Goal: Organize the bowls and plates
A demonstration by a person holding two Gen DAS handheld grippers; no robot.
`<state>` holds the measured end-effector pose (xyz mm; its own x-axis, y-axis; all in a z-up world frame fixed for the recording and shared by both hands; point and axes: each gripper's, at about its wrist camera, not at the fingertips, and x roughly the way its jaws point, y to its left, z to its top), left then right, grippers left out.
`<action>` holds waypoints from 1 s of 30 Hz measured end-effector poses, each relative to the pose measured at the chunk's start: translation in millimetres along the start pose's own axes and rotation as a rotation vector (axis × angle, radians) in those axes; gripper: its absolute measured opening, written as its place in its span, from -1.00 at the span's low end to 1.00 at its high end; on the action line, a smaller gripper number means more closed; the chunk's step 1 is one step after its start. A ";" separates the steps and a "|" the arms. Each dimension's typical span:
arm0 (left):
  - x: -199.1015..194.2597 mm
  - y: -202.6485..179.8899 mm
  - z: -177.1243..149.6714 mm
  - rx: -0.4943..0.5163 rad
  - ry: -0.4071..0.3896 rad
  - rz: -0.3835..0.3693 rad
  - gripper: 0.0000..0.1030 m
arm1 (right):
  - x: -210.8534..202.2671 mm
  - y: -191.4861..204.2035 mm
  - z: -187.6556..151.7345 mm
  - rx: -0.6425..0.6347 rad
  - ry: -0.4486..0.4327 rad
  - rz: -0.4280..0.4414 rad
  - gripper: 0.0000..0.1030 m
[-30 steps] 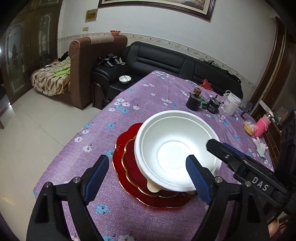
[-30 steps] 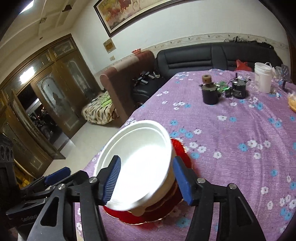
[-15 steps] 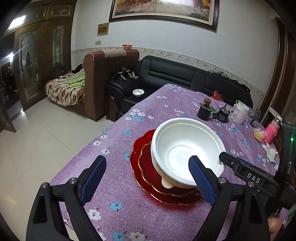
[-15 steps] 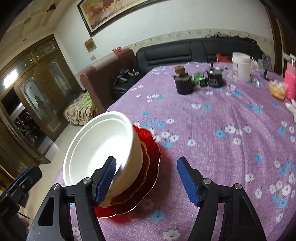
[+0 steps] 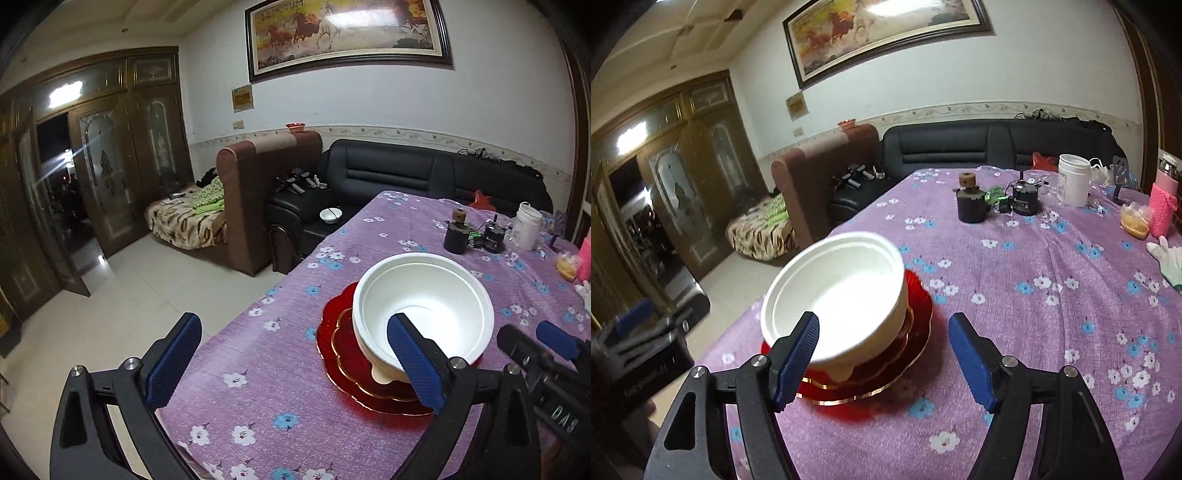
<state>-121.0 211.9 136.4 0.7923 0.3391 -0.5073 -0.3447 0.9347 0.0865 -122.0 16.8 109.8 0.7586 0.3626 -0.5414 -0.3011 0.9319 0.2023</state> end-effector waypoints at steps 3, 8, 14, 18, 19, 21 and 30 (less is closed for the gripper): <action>-1.8 -0.9 -2.2 0.010 -0.003 0.009 0.98 | 3.4 -0.2 -9.0 0.002 0.025 0.002 0.50; -1.6 -4.2 -6.9 0.019 0.016 -0.002 0.98 | 5.2 -5.9 -19.0 0.016 0.053 -0.009 0.50; -0.3 -8.3 -10.8 0.028 0.040 -0.032 0.98 | 3.7 -6.7 -27.5 0.024 0.062 -0.029 0.51; 1.5 -11.1 -12.7 0.027 0.055 -0.049 0.98 | 4.5 -5.0 -33.2 0.032 0.073 -0.036 0.52; 1.2 -11.2 -12.9 0.026 0.057 -0.050 0.98 | 5.3 -5.7 -34.3 0.036 0.076 -0.037 0.52; 2.4 -11.3 -12.8 0.025 0.061 -0.053 0.98 | 6.5 -6.0 -36.6 0.040 0.081 -0.041 0.53; 10.7 -12.8 -19.7 0.023 0.096 -0.068 0.98 | 14.6 -5.3 -43.5 0.041 0.113 -0.052 0.53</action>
<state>-118.1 201.5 113.0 0.7609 0.2644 -0.5926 -0.2797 0.9577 0.0682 -134.5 16.7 65.4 0.7020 0.3126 -0.6399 -0.2378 0.9498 0.2032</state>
